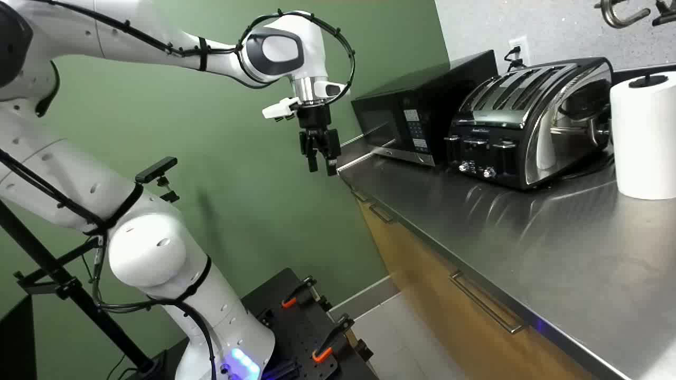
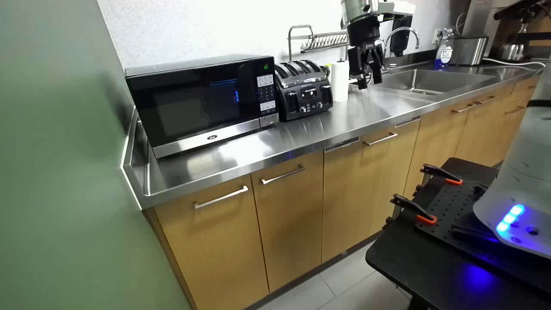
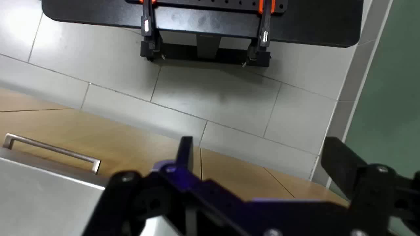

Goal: Turn on the right side of the toaster

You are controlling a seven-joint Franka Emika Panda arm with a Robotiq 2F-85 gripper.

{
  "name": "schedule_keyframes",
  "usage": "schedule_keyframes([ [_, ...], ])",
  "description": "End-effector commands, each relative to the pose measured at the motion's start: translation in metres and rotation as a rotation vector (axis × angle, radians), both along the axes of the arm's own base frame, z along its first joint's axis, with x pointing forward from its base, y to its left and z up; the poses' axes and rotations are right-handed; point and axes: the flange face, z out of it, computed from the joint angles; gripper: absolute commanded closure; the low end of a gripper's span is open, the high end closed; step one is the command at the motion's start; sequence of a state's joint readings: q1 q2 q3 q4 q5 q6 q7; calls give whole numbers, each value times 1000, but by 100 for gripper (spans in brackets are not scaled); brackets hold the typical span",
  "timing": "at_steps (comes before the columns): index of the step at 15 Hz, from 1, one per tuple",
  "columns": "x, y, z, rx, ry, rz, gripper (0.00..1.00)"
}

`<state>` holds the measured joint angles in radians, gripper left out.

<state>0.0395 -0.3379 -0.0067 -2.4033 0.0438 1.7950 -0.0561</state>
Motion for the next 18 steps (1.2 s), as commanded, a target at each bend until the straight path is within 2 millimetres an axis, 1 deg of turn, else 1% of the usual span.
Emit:
schedule_keyframes([
  [1,0,0,0,0,0,0,0],
  [7,0,0,0,0,0,0,0],
  [9,11,-11,13,-86,-138,-28,0],
  [10,18,-19,20,-107,-182,-36,0],
  [12,35,-42,35,-141,-288,-70,0],
  [14,54,-68,45,-164,-398,-108,0],
  [16,75,-98,48,-179,-524,-147,0],
  [18,93,-128,44,-191,-631,-226,0],
])
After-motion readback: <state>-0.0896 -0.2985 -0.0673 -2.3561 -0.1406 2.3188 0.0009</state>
